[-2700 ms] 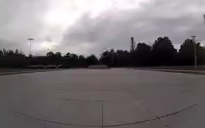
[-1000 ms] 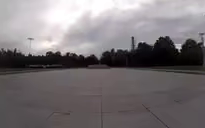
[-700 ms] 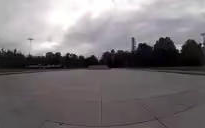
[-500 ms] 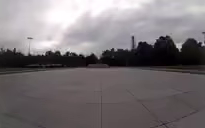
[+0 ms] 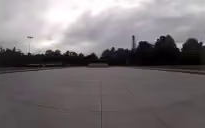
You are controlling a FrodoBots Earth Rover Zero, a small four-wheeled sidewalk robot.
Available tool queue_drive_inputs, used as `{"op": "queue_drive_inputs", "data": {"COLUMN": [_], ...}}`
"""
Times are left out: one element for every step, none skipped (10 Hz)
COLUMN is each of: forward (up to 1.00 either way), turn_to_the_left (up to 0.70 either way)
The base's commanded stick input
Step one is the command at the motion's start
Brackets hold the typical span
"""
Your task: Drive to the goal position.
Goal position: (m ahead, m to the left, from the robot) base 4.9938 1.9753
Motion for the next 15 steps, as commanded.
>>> {"op": "queue_drive_inputs", "data": {"forward": [0.7,0.7,0.7,0.7,0.7,0.7,0.7,0.7,0.7,0.7,0.7,0.7,0.7,0.7,0.7], "turn_to_the_left": [0.02,0.02,0.02,0.02,0.02,0.02,0.02,0.02,0.02,0.02,0.02,0.02,0.02,0.02,0.02]}}
